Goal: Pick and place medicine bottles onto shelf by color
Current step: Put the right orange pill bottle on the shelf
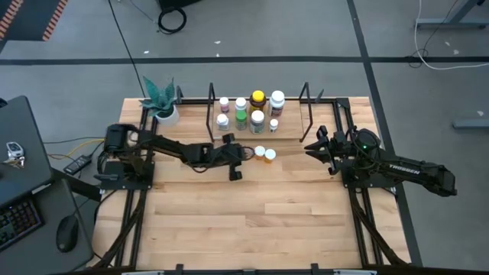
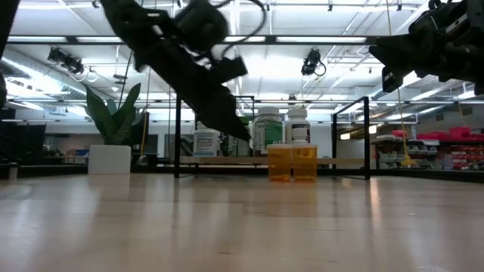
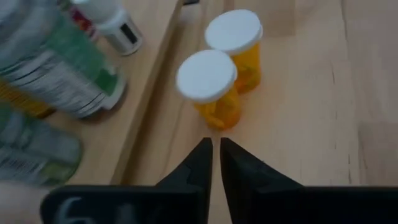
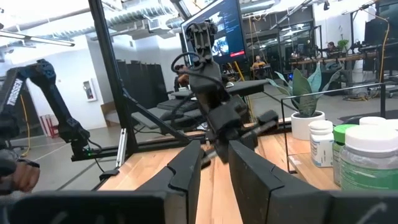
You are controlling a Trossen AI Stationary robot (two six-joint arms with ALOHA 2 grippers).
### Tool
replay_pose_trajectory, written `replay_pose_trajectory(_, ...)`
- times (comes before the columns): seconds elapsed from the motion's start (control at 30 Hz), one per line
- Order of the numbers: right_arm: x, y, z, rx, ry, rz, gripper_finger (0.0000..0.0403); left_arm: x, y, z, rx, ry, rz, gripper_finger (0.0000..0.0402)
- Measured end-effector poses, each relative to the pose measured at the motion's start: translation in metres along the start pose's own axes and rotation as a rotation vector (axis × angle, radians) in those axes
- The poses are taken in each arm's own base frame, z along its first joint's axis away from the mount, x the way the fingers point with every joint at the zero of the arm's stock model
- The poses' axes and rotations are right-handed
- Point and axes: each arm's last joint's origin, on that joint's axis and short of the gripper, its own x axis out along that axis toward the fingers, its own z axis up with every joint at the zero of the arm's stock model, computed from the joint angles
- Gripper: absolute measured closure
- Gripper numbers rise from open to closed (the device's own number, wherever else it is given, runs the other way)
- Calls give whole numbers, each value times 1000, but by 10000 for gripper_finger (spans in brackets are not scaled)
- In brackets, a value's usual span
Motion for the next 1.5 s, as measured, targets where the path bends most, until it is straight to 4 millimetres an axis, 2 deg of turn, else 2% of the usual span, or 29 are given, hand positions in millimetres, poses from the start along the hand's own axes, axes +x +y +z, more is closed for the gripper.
replay_pose_trajectory(0.33, 0, 0, 0, 0, 0, 1, 312, -67, 17, -38, -113, -162, 1, 381)
replay_pose_trajectory(0.7, 0, 0, 0, 0, 1, 1, 312, -119, 38, -59, -130, -403, 47, 382)
replay_pose_trajectory(1.0, 0, 0, 0, 4, 0, 0, 312, -145, 50, -95, -229, -622, 106, 388)
replay_pose_trajectory(1.2, 0, 0, 1, 90, -12, 5, 312, -158, 52, -112, -296, -721, 98, 392)
replay_pose_trajectory(1.5, -2, 5, 23, 82, -236, 0, 312, -172, 54, -124, -328, -766, 81, 394)
